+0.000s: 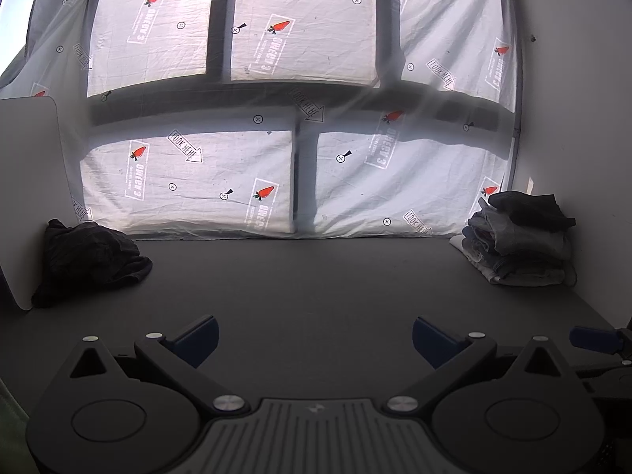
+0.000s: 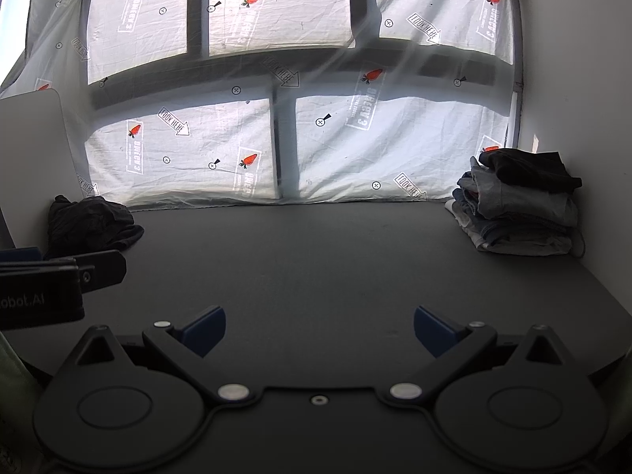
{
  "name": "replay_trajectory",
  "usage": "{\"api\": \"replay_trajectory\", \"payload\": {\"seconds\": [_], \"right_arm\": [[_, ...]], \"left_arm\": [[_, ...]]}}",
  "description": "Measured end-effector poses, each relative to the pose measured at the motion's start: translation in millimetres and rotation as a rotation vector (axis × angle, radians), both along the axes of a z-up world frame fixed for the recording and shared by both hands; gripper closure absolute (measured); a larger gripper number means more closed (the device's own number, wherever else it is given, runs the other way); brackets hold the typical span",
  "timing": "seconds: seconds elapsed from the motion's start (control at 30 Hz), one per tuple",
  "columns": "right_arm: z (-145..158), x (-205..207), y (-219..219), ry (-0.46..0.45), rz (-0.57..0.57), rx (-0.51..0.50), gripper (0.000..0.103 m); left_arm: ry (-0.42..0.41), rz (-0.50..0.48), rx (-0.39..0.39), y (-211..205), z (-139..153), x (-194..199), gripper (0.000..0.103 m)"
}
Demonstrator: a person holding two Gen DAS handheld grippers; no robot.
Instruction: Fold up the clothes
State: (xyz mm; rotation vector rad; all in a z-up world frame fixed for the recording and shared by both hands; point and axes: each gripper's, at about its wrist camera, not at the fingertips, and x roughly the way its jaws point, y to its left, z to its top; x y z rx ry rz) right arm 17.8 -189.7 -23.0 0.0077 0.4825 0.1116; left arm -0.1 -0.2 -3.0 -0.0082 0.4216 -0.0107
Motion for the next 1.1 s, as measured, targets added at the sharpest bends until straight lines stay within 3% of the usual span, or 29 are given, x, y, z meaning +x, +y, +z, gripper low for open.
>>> {"api": "replay_trajectory", "payload": {"seconds": [1.1], "right_arm": [[0.2,2.0,3.8,-0.002,0.006,-0.006,0.000]], "left_arm": [[0.003,-0.001,0.003,-4.1,-1.9,2.3,0.000]]}}
